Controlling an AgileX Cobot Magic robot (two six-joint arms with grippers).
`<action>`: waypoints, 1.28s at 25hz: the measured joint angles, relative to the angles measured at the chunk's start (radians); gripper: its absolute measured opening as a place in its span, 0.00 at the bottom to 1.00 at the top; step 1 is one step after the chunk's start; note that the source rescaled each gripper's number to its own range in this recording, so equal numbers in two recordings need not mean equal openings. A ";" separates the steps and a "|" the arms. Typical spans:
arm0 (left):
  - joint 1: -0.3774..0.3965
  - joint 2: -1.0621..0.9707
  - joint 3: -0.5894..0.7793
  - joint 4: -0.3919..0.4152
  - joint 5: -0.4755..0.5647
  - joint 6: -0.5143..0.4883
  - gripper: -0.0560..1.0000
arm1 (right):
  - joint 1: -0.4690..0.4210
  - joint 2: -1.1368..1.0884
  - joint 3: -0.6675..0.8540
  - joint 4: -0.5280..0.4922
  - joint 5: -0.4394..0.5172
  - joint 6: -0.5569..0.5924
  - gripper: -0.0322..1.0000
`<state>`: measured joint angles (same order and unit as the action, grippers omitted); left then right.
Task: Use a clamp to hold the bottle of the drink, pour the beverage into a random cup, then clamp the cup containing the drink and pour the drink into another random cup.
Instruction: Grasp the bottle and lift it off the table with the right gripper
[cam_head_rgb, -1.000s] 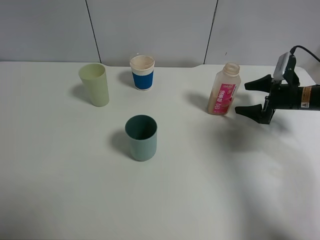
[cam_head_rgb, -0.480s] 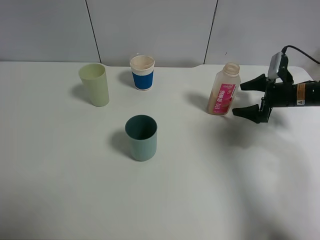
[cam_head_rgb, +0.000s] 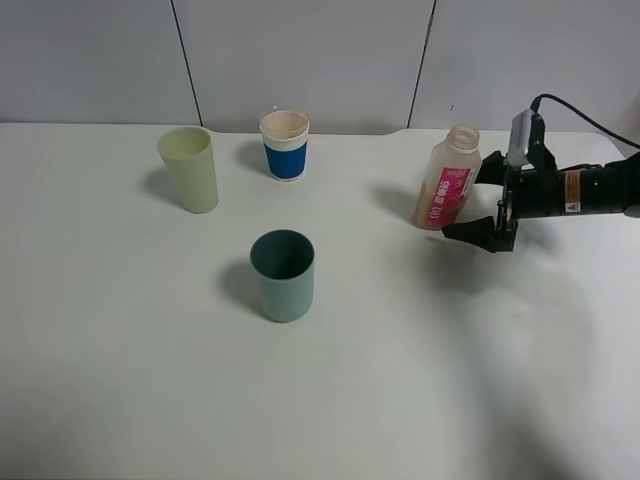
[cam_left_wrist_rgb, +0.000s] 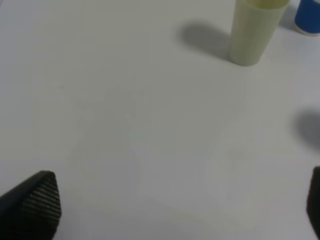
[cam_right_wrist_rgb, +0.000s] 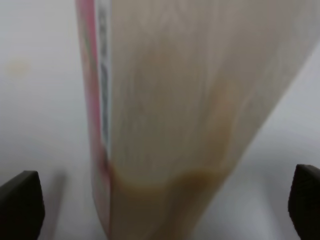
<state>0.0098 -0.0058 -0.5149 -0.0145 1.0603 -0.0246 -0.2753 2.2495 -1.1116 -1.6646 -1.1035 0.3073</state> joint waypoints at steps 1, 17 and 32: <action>0.000 0.000 0.000 0.000 0.000 0.000 1.00 | 0.005 0.000 0.000 0.005 0.000 0.000 0.96; 0.000 0.000 0.000 0.000 0.000 0.000 1.00 | 0.047 0.075 -0.001 0.128 -0.049 -0.100 0.96; 0.000 0.000 0.000 0.000 0.000 0.000 1.00 | 0.050 0.132 -0.002 0.232 -0.104 -0.171 0.92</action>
<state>0.0098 -0.0058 -0.5149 -0.0145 1.0603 -0.0246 -0.2251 2.3811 -1.1131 -1.4330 -1.2075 0.1365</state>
